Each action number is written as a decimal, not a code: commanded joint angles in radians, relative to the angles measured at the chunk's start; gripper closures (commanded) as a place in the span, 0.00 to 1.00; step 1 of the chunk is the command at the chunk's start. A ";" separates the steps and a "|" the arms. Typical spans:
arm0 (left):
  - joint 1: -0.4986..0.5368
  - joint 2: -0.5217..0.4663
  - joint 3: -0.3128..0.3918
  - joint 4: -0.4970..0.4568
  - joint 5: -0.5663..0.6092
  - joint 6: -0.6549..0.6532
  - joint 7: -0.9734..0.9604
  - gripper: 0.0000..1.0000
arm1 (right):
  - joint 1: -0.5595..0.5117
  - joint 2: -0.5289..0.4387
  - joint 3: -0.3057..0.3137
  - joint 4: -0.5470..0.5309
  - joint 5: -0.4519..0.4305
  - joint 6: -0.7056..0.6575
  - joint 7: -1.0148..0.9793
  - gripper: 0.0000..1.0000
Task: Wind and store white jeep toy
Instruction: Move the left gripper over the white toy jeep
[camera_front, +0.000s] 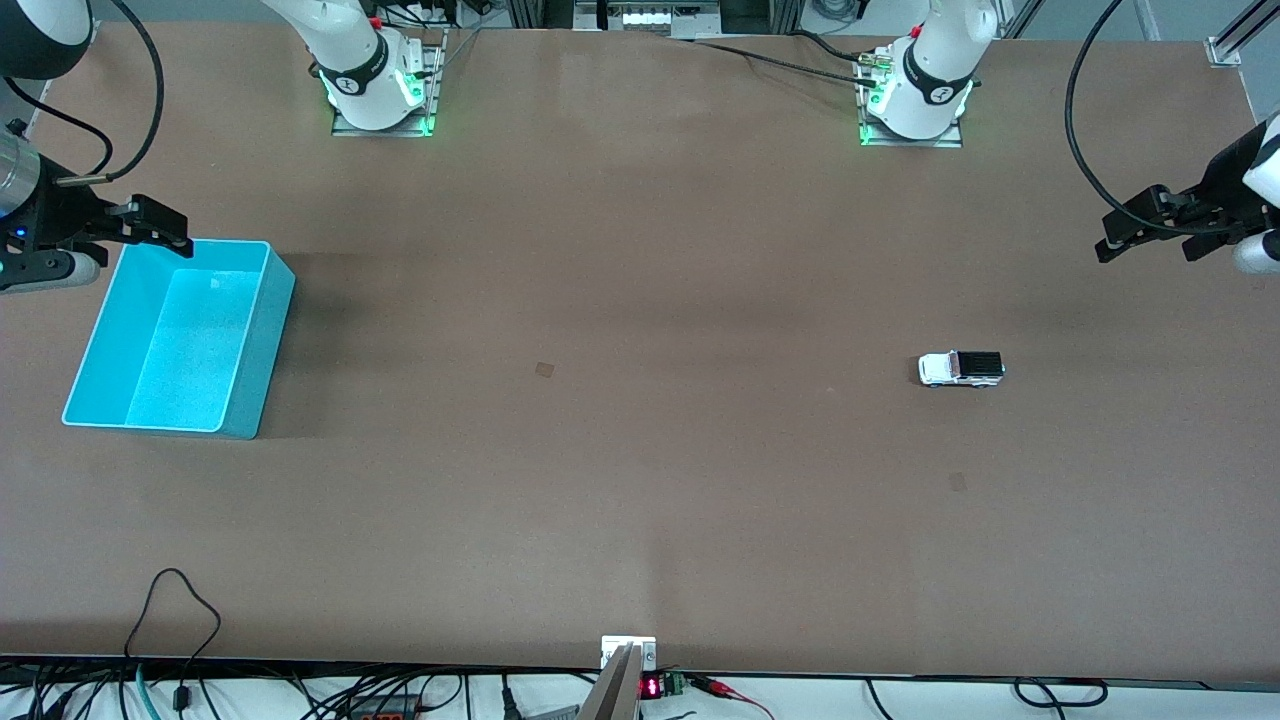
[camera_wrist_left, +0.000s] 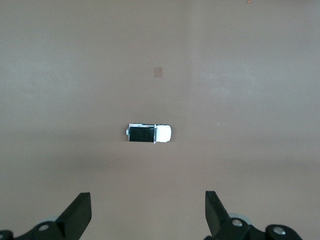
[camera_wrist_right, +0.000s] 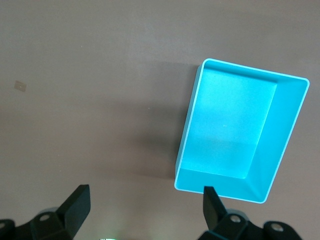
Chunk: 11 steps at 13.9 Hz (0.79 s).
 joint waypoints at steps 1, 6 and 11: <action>0.012 -0.035 -0.007 -0.042 0.013 0.005 0.019 0.00 | -0.003 -0.004 -0.001 0.009 0.019 -0.016 0.012 0.00; 0.009 -0.028 -0.010 -0.094 0.016 0.016 0.021 0.00 | -0.003 -0.004 -0.001 0.009 0.019 -0.016 0.012 0.00; -0.002 0.021 -0.015 -0.247 0.016 0.176 0.036 0.00 | -0.003 -0.004 -0.001 0.009 0.019 -0.018 0.012 0.00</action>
